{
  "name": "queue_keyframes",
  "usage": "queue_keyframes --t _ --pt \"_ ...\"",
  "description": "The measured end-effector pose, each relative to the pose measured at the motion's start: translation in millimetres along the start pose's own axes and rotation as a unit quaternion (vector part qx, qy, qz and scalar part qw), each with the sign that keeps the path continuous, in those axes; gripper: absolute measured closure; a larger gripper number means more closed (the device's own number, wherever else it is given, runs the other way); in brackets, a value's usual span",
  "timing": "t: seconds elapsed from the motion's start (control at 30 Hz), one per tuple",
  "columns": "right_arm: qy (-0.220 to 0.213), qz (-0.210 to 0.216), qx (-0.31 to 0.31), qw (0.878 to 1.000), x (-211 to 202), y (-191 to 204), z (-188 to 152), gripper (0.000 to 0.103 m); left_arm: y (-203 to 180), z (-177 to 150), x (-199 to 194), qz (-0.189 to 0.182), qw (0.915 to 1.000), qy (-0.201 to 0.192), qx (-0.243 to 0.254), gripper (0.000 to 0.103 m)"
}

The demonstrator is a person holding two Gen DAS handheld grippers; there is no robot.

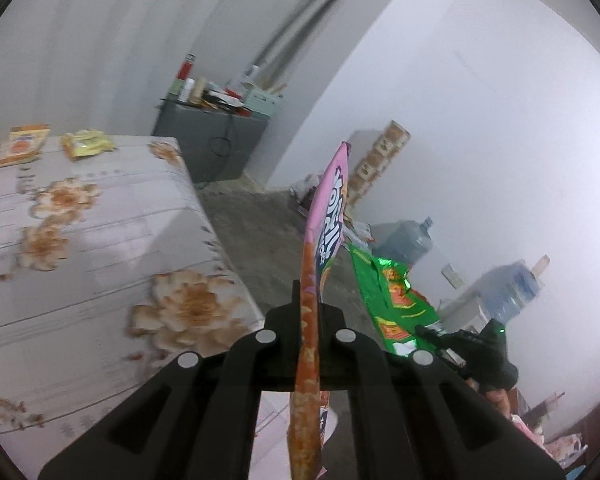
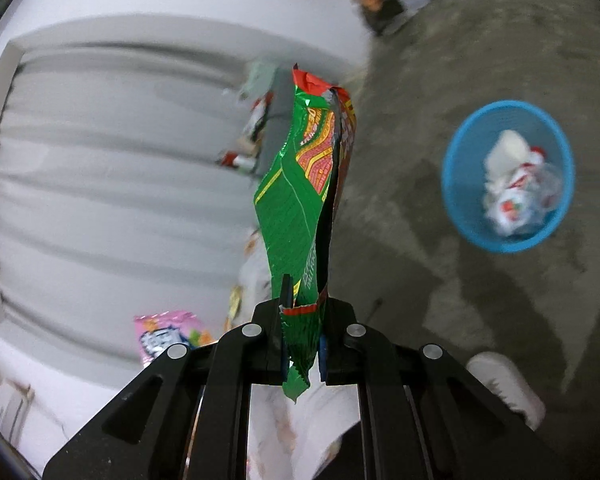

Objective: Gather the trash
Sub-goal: 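Carry the green wrapper over the wastebasket and open the right gripper while the left carries the chip bag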

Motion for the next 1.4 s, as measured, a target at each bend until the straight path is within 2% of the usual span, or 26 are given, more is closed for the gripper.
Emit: queue_keyframes --t 0.13,0.33,0.43,0.5,0.63,0.7,0.8,0.9,1.03,1.1,1.13,1.2,1.23,1.27,1.3,1.4 --pt "-0.013 -0.028 0.04 0.999 16.9 -40.9 17.6 0.094 -9.7 -1.9 23.0 -0.005 0.9998 0.02 0.007 0.102" --pt "0.01 -0.098 0.094 0.991 72.7 -118.4 40.0 0.093 -19.3 -7.2 57.5 -0.004 0.9985 0.052 0.018 0.102" --pt "0.023 -0.145 0.107 0.983 93.9 -161.2 54.6 0.089 -26.7 -11.7 74.6 -0.003 0.9973 0.069 0.026 0.102" --pt "0.037 -0.193 0.128 0.972 110.9 -194.3 60.5 0.086 -32.2 -13.6 86.3 -0.005 0.9964 0.079 0.03 0.102" --pt "0.038 -0.25 0.123 0.96 111.8 -218.7 68.3 0.076 -48.2 -19.9 119.9 -0.014 0.9934 0.108 0.036 0.102" --pt "0.033 -0.251 0.117 0.96 105.5 -221.4 70.3 0.063 -54.5 -22.6 136.0 -0.019 0.9918 0.121 0.034 0.102" --pt "0.02 -0.257 0.101 0.961 86.4 -220.8 72.1 0.049 -73.7 -30.8 176.1 -0.031 0.9878 0.15 0.028 0.102" --pt "-0.002 -0.244 0.1 0.965 60.4 -216.4 73.1 0.047 -90.9 -39.5 215.8 -0.038 0.9827 0.18 0.018 0.102" --pt "-0.034 -0.212 0.124 0.969 26.4 -219.3 72.3 0.045 -114.0 -57.1 284.7 -0.049 0.9727 0.226 -0.02 0.102" --pt "-0.045 -0.197 0.132 0.97 21.2 -222.5 71.9 0.044 -115.4 -71.8 322.4 -0.034 0.9681 0.243 -0.048 0.102" --pt "-0.048 -0.193 0.134 0.971 19.4 -223.1 72.0 0.044 -113.9 -76.5 336.3 -0.025 0.9668 0.248 -0.058 0.099" --pt "-0.051 -0.189 0.133 0.972 14.3 -220.2 72.2 0.044 -108.1 -93.5 369.0 0.005 0.9612 0.267 -0.067 0.082" --pt "-0.052 -0.188 0.131 0.972 12.7 -218.7 73.0 0.044 -101.6 -104.1 386.0 0.037 0.9585 0.275 -0.064 0.065" --pt "-0.054 -0.186 0.129 0.973 12.5 -217.5 74.0 0.044 -95.4 -111.5 396.0 0.062 0.9565 0.278 -0.061 0.055" --pt "-0.053 -0.186 0.127 0.973 17.2 -218.2 74.0 0.044 -91.0 -118.7 404.8 0.076 0.9542 0.283 -0.062 0.054" --pt "-0.053 -0.186 0.12 0.974 19.6 -214.5 75.0 0.044 -75.5 -138.9 416.4 0.102 0.9399 0.317 -0.075 0.054"
Point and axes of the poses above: each gripper's, at about its wrist camera, not at the fingertips, and x roughly the way its jaws point, y to its left, z to its top, the point moved 2 cm from there along x, roughly the way its jaws point, and after that the axes turned 3 degrees about -y, right-handed, at the moved point
